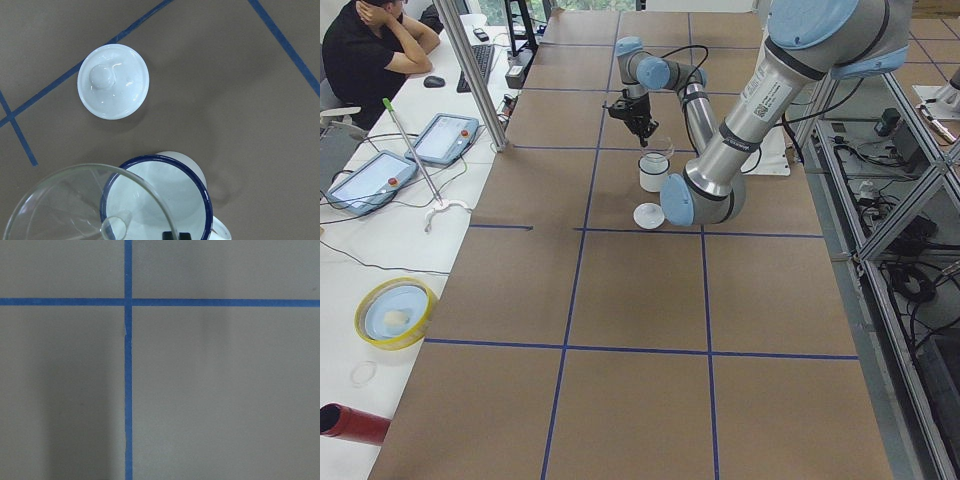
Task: Place funnel on cup
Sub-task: 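Carry the funnel over the mug with the left gripper, then lower the funnel spout into the mug and open the left gripper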
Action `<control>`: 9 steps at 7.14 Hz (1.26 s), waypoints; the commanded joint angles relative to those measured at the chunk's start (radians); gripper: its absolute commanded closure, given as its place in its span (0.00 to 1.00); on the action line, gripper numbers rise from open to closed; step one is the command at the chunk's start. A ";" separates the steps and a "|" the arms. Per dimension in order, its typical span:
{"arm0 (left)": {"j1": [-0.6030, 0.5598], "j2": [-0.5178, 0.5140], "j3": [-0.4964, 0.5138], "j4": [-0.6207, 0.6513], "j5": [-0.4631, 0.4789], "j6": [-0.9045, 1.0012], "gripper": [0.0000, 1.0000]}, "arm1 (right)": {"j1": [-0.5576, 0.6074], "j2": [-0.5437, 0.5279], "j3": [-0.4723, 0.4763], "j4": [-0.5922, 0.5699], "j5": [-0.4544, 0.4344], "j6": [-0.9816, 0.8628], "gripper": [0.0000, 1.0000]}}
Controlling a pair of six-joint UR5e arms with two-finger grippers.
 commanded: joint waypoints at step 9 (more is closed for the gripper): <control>0.015 0.004 0.096 -0.136 0.022 0.007 1.00 | 0.000 0.000 0.000 0.000 0.000 0.000 0.00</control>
